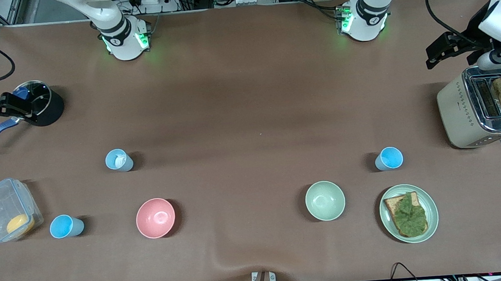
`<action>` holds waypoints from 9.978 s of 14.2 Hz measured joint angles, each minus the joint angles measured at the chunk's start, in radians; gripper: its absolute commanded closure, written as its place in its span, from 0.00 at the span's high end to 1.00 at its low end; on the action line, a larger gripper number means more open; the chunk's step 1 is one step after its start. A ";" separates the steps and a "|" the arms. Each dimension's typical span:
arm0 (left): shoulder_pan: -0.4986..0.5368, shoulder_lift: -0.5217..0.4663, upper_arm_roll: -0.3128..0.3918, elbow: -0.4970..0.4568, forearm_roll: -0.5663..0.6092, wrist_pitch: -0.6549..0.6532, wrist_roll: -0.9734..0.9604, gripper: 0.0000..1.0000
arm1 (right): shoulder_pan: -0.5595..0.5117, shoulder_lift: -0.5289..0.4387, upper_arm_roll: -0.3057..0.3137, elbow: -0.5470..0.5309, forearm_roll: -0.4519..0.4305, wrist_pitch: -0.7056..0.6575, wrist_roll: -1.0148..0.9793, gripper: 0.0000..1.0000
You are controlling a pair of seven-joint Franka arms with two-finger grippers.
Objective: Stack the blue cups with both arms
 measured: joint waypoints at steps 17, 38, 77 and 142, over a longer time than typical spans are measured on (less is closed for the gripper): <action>0.000 0.104 0.000 -0.005 0.007 0.001 0.000 1.00 | 0.000 0.007 0.001 -0.007 -0.019 -0.007 -0.005 1.00; 0.001 0.433 0.000 0.008 0.118 0.070 0.000 1.00 | 0.172 0.356 0.016 -0.351 -0.030 0.593 0.205 1.00; 0.082 0.670 -0.005 -0.141 0.112 0.676 0.048 0.11 | 0.731 0.636 0.026 0.010 0.436 0.608 0.918 0.00; -0.326 0.615 -0.279 0.055 0.234 0.617 -0.938 1.00 | 0.026 -0.043 0.046 -0.040 -0.007 -0.035 0.109 1.00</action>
